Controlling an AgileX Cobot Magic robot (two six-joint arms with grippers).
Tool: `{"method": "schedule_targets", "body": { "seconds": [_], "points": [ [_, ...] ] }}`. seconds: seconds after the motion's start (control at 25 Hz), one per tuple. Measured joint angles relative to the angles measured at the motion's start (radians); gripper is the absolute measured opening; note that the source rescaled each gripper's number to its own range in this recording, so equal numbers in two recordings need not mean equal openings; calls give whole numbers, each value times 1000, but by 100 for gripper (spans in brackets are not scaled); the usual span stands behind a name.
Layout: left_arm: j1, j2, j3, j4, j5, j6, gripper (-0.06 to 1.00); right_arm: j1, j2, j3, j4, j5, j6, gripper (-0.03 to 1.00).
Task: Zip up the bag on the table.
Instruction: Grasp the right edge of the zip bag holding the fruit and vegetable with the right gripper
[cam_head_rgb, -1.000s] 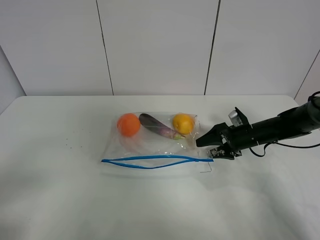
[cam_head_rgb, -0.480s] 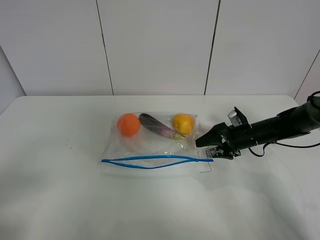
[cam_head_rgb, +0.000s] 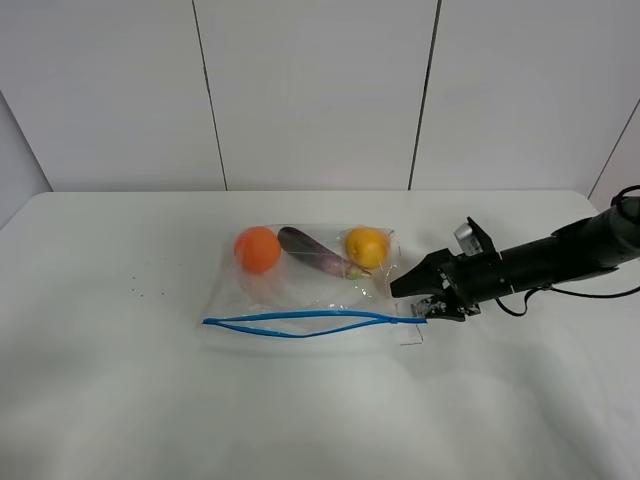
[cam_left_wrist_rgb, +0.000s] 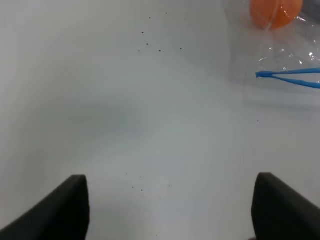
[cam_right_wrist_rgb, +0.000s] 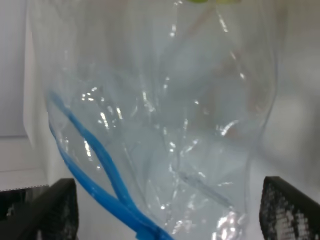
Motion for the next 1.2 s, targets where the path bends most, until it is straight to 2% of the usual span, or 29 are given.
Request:
{"method": "schedule_targets", "body": {
  "seconds": [0.2, 0.56, 0.8, 1.08, 1.16, 1.2],
  "points": [
    [0, 0, 0, 0, 0, 0, 100, 0, 30, -29, 22, 48, -1, 82],
    [0, 0, 0, 0, 0, 0, 100, 6, 30, -35, -18, 45, 11, 81],
    [0, 0, 0, 0, 0, 0, 100, 32, 30, -35, -29, 28, 11, 69],
    [0, 0, 0, 0, 0, 0, 100, 32, 30, -35, -31, 25, 11, 68],
    [0, 0, 0, 0, 0, 0, 100, 32, 30, -35, -31, 25, 11, 61],
    [0, 0, 0, 0, 0, 0, 100, 32, 30, -35, -31, 24, 11, 54]
  ]
}}
